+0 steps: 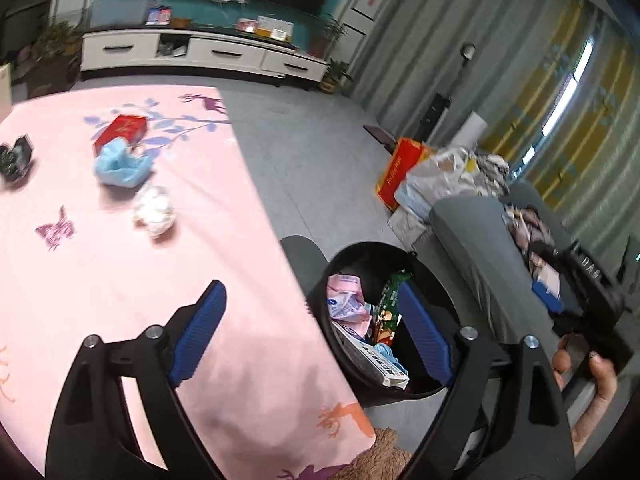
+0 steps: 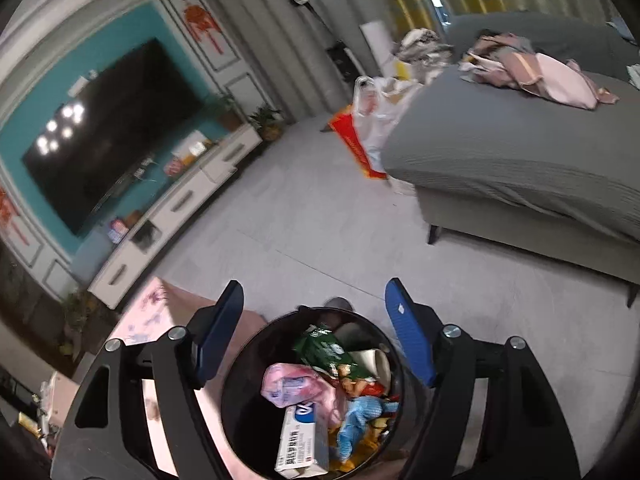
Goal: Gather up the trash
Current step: 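Move both open tools back over the table toward the dark green bag, then grasp the dark green plastic bag with the left tool while the right reaches to the floor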
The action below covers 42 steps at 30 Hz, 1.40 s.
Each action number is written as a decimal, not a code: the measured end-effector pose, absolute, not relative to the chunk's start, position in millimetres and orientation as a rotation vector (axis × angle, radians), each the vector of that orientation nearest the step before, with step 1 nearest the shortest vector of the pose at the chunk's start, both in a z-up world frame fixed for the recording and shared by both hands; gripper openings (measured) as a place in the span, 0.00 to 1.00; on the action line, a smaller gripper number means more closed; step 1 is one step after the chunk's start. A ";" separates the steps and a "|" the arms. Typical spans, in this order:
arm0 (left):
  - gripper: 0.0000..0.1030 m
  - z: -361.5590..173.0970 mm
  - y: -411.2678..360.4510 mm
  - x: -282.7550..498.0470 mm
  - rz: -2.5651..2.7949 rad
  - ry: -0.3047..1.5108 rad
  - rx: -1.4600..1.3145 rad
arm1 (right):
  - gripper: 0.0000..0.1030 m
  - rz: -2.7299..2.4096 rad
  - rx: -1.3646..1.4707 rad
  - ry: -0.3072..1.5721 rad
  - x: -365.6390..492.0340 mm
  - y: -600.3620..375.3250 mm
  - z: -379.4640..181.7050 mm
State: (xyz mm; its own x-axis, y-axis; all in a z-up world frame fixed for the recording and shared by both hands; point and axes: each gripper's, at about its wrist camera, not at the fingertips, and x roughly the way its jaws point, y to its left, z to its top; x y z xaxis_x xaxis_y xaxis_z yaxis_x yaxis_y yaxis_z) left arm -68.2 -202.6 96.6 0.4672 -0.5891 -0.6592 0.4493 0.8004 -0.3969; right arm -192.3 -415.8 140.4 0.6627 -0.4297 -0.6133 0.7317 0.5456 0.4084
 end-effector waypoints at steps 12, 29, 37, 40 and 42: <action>0.96 91.5 -109.3 -37.0 -0.313 0.869 -0.315 | 0.76 -0.553 0.622 0.730 -111.7 -389.9 96.0; 0.97 93.0 57.8 48.9 0.074 0.763 -0.472 | 0.79 -0.497 0.447 0.768 -96.5 -363.7 110.5; 0.88 53.9 64.1 138.4 0.097 0.775 -0.349 | 0.79 -0.533 0.409 0.717 -87.0 -351.4 123.3; 0.85 41.1 56.3 163.4 0.041 0.819 -0.307 | 0.79 -0.578 0.388 0.718 -84.0 -356.5 124.3; 0.79 33.7 56.3 172.1 0.041 0.828 -0.341 | 0.79 -0.616 0.409 0.714 -83.6 -364.4 123.8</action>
State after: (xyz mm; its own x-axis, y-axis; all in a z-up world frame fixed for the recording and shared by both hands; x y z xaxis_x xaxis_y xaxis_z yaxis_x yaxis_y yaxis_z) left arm 172.1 56.3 33.7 0.6784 -0.0966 -0.7283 -0.1676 0.9448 -0.2814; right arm -83.6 -364.4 123.8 0.5927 -0.3799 -0.7103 0.6470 0.7498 0.1389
